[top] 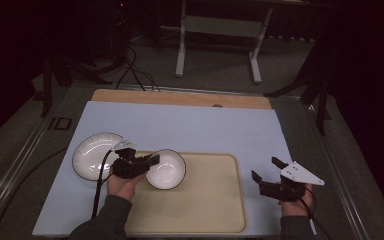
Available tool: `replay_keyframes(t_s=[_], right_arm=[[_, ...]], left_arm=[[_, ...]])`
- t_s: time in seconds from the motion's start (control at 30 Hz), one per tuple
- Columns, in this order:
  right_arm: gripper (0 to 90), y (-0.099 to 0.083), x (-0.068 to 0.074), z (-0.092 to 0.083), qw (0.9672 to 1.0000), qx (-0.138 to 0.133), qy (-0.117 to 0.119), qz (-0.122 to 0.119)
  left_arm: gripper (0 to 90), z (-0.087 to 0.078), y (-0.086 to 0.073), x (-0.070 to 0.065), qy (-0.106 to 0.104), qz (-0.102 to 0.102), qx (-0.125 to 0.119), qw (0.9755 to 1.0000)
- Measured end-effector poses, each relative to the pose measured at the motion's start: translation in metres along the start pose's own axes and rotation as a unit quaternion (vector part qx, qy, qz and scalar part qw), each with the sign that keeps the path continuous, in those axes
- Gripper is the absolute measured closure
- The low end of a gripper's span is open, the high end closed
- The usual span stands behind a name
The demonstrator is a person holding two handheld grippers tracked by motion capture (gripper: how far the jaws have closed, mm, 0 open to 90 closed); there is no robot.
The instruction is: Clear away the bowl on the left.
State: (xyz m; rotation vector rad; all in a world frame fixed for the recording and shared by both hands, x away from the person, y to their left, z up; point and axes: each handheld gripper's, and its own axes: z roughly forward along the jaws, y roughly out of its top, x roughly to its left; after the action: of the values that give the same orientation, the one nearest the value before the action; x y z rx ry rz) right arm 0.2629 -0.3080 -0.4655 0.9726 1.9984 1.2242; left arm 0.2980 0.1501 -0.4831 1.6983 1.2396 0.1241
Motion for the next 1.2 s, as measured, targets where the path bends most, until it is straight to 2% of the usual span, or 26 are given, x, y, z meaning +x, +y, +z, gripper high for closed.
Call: replay_keyframes(t_s=[0.73, 1.2], right_arm=[[14.7, 0.0, 0.0, 0.0, 1.0, 0.0, 0.001, 0.0], [14.7, 0.0, 0.0, -0.001, 1.0, -0.001, 0.001, 0.001]], left_arm=[[76.2, 0.017, -0.008, -0.008, -0.011, 0.008, 0.027, 0.9996], [76.1, 0.03, -0.015, -0.011, -0.007, 0.012, 0.049, 0.9987]])
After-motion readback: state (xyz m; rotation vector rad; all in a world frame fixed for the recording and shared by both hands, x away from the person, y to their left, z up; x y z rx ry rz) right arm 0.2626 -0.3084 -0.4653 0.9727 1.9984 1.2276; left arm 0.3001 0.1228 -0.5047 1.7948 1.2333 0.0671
